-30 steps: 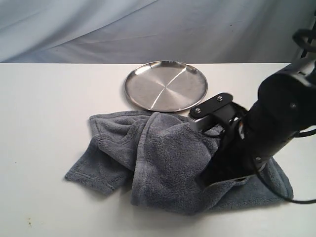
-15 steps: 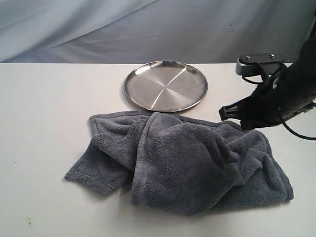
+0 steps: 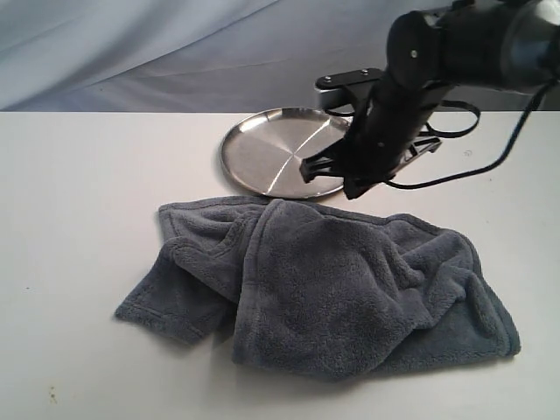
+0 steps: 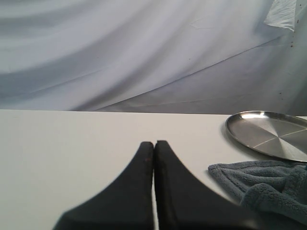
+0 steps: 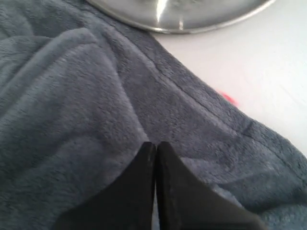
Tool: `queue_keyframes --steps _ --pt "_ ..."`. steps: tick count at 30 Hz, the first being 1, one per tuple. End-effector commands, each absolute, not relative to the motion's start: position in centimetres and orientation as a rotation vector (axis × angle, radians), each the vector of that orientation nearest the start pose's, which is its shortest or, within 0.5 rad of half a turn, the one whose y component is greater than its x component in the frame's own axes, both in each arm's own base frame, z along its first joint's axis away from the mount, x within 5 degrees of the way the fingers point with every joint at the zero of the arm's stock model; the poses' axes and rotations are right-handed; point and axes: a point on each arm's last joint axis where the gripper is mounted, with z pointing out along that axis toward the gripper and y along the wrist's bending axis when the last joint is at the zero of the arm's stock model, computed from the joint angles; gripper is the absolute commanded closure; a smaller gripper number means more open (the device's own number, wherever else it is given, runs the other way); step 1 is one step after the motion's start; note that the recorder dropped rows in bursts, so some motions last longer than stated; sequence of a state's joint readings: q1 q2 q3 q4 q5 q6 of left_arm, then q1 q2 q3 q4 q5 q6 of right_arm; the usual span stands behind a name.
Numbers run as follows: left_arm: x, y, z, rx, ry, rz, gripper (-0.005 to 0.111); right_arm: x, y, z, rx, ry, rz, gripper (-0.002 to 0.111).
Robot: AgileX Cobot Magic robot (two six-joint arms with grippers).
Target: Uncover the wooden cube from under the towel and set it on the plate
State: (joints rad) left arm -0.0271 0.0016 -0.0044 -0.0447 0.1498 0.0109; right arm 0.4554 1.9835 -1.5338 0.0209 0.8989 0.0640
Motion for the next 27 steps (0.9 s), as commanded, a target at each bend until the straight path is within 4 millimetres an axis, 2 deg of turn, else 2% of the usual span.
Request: queue_keyframes --steps 1,5,9,14,18,22,27 --pt "5.6 -0.2 20.0 0.001 1.629 -0.052 0.105 38.0 21.6 21.7 -0.646 2.782 0.134 0.108" --pt "5.6 -0.2 20.0 -0.001 1.629 -0.054 0.105 37.6 24.7 22.1 -0.73 2.751 0.153 0.108" --pt "5.6 -0.2 20.0 -0.001 1.629 -0.054 0.105 36.3 27.8 22.5 -0.807 2.707 0.201 0.108" --pt "5.6 -0.2 20.0 -0.001 1.629 -0.054 0.105 33.7 30.7 22.2 -0.922 2.706 0.226 0.108" --pt "5.6 -0.2 20.0 0.0 1.629 -0.053 0.105 30.6 33.0 22.0 -1.057 2.723 0.21 0.108" --pt "5.6 -0.2 20.0 0.0 1.629 -0.053 0.105 27.5 34.1 21.3 -1.164 2.71 0.198 0.108" --pt "5.6 -0.2 20.0 0.0 1.629 -0.053 0.105 24.0 33.6 20.4 -1.245 2.69 0.196 0.108"
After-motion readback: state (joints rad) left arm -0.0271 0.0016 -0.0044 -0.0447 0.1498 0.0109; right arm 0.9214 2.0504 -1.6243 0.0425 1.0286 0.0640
